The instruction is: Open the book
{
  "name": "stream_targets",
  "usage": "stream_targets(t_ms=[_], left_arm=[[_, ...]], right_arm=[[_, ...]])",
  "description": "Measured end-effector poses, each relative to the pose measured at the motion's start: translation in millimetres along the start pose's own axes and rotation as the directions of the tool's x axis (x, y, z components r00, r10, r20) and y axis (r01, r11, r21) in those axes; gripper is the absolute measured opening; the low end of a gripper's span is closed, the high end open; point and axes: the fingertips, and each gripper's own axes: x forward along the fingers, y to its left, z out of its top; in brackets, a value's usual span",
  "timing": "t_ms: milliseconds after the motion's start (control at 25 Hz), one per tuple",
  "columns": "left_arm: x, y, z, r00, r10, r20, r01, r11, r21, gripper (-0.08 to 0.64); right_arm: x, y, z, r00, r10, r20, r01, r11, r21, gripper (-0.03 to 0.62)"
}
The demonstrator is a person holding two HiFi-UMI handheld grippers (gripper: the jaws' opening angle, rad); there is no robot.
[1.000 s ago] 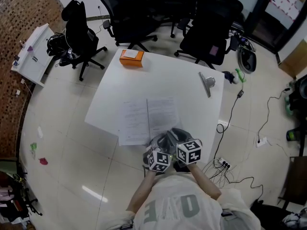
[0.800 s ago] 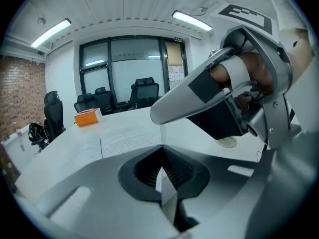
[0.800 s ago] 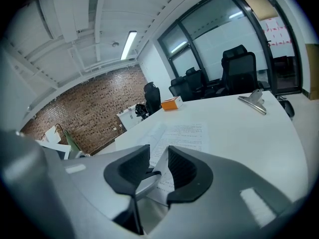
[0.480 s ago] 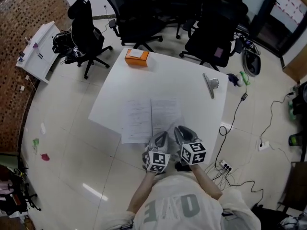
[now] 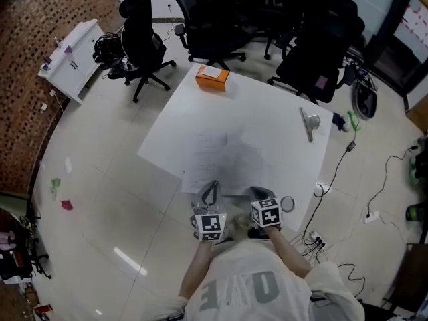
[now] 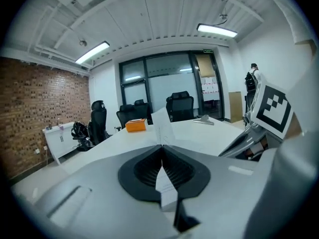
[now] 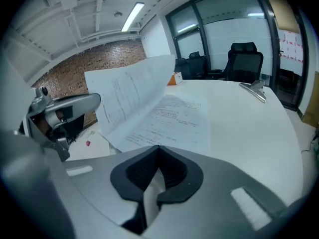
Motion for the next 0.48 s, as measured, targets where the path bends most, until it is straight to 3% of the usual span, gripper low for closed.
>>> stream_targets(t_ms=[240,480], left_arm=[[-20,34,-28,0.995,0.091,-0.045,-0.092,0.995,-0.035,0.025],[-23,49,-67,0.986,0.1,-0.132,-0.111,0.99,-0.081,0.025]], right_arm=[[4,0,-2,0.999,-0.032,-0.004,0.032,0.999,0.021,0.003],[8,-1,-5,0.998,-0.062,-0.01,0.062,0.997,0.037,0.003]])
